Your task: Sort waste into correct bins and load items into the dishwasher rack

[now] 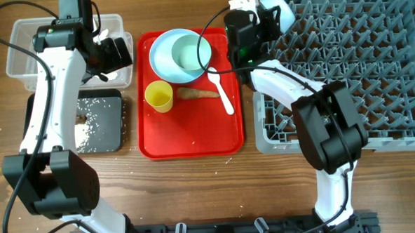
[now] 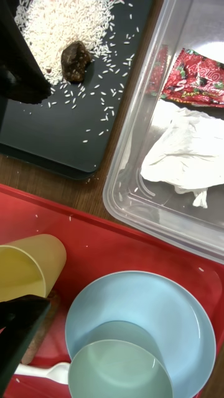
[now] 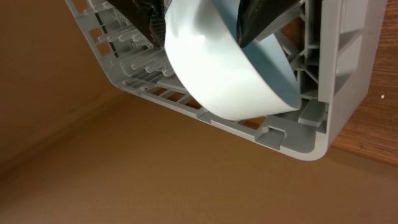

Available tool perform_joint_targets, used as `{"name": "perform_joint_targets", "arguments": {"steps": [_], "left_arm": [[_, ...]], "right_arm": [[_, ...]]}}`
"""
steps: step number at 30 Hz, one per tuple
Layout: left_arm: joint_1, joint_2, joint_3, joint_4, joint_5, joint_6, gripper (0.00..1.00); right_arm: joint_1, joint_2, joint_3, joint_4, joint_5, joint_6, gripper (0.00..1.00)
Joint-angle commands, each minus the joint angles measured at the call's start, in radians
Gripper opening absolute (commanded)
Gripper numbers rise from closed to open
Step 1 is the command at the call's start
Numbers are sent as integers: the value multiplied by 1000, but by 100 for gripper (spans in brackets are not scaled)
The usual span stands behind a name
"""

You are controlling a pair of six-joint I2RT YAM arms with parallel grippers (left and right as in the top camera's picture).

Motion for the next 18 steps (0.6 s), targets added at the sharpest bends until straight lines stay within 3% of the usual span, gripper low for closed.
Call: {"name": "perform_joint_targets", "arguments": {"steps": [1, 4, 5, 10, 13, 15, 18], "left_arm": [[3, -22, 16, 3, -2, 2, 100], [3, -22, 16, 3, -2, 2, 100], [3, -22, 16, 3, -2, 2, 100], [3, -22, 16, 3, -2, 2, 100], [3, -22, 16, 3, -2, 2, 100], [3, -22, 16, 3, -2, 2, 100], [3, -22, 16, 3, -2, 2, 100]], "right_arm": [[-4, 23, 6, 3, -8, 5, 48], [8, 18, 6, 32, -7, 6, 89], [19, 14, 6, 55, -7, 6, 97], [113, -53, 6, 69, -95, 69, 100], [181, -148, 6, -210, -375, 420, 100], [193, -211, 6, -399, -663, 671, 100], [193, -275, 6, -630, -918, 909, 100]]}}
